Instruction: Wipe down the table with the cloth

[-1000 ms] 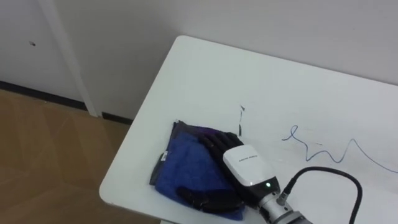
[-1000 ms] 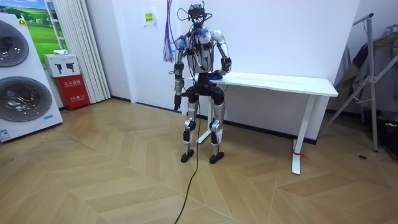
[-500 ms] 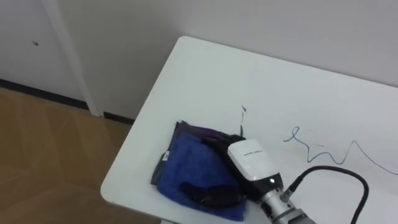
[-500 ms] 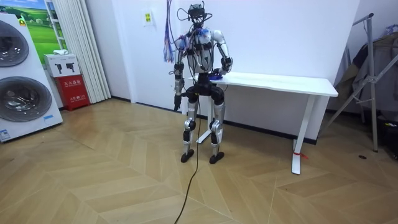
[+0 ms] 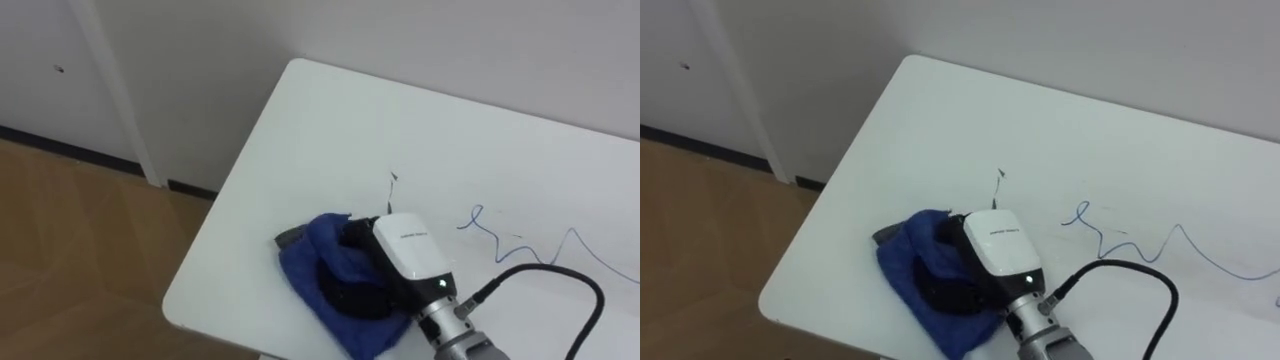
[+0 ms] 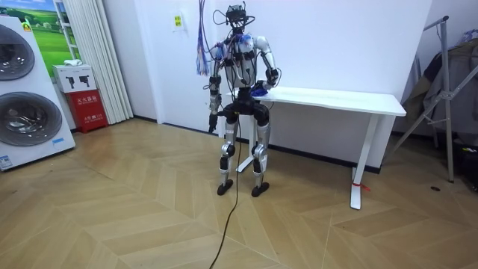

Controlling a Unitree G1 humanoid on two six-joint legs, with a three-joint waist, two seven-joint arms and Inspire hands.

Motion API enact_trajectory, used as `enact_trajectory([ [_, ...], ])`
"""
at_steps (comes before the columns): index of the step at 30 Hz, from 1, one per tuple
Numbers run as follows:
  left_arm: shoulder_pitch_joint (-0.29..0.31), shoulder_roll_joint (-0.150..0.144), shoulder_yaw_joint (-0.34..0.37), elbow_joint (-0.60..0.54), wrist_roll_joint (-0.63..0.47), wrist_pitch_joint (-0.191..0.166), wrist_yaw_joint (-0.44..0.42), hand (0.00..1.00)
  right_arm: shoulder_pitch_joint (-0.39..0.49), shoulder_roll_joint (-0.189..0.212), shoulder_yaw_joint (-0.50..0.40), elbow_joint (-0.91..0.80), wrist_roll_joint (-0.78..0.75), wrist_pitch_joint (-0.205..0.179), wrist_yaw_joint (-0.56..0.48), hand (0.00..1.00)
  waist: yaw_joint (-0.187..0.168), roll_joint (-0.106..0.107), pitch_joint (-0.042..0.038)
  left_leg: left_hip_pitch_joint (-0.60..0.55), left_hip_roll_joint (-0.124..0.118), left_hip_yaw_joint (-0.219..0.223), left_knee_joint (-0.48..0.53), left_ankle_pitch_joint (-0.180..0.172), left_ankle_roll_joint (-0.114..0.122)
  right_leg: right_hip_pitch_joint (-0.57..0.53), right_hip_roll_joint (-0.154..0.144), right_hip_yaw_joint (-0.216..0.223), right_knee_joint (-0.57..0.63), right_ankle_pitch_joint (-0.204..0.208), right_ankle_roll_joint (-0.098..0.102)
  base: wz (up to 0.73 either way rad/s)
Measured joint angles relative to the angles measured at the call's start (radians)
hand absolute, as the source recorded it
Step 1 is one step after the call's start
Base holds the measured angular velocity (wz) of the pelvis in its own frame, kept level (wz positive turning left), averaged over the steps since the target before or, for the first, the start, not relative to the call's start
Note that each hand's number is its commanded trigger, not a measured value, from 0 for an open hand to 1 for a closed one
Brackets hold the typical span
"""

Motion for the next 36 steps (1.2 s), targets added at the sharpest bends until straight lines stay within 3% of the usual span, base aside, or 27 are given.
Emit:
enact_trajectory([
  [9,0.012,0.0,0.033,-0.057,0.001,-0.001,-0.004,0.0,-0.012,-0.016,-0.044,-0.01,-0.056,0.004,0.015,1.0,0.001,0.0,0.0003,0.002,0.001,0.0,0.002,0.0,0.0,0.002,0.001,0.001,0.0,0.0,0.0,0.0],
  [14,0.005,0.0,0.029,-0.048,-0.013,0.001,-0.003,0.0,-0.018,-0.016,-0.037,-0.005,0.047,0.031,0.055,1.0,0.003,0.002,0.0016,0.001,0.0,-0.003,0.001,0.0,0.0,0.004,-0.001,0.0,0.001,0.0,0.0,0.0],
  [17,0.016,-0.012,0.031,-0.049,-0.009,0.018,0.0,0.0,-0.078,-0.01,-0.038,0.072,0.145,0.033,0.066,1.0,0.006,0.009,0.0062,0.002,0.0,-0.003,0.003,0.0,0.0,0.003,-0.001,0.001,0.005,0.0,0.0,0.0],
  [20,0.039,-0.031,0.035,-0.088,-0.003,0.048,-0.001,0.0,-0.18,-0.009,-0.073,0.152,0.184,0.061,0.095,1.0,0.005,0.015,0.0137,-0.003,0.001,-0.003,0.011,-0.002,-0.001,0.001,-0.001,-0.002,0.007,-0.001,-0.001,0.03],
  [25,0.084,-0.045,0.071,-0.131,-0.003,0.091,-0.015,0.0,-0.314,-0.003,-0.247,0.393,0.224,0.091,0.095,1.0,0.011,0.014,0.0108,-0.006,-0.002,-0.016,0.021,-0.001,-0.001,0.006,-0.005,-0.016,0.007,-0.003,-0.002,0.11],
  [28,0.126,-0.044,0.101,-0.163,-0.001,0.108,-0.031,0.0,-0.307,-0.004,-0.374,0.484,0.242,0.088,0.063,1.0,-0.006,0.014,0.0054,0.0,-0.012,-0.021,0.034,-0.001,-0.001,0.028,-0.019,-0.032,0.007,-0.014,0.009,0.22],
  [33,0.135,-0.022,0.112,-0.166,-0.001,0.108,-0.032,0.0,-0.244,-0.005,-0.48,0.529,0.219,0.088,-0.007,1.0,-0.043,0.013,0.0007,0.017,-0.027,-0.011,0.039,-0.001,0.0,0.055,-0.042,-0.05,0.019,-0.029,0.023,0.15],
  [36,0.133,-0.011,0.115,-0.166,0.0,0.107,-0.043,0.0,-0.2,-0.003,-0.531,0.566,0.216,0.087,-0.048,1.0,-0.066,0.007,-0.007,0.024,-0.04,0.002,0.049,-0.001,0.0,0.057,-0.06,-0.051,0.042,-0.04,0.032,0.02],
])
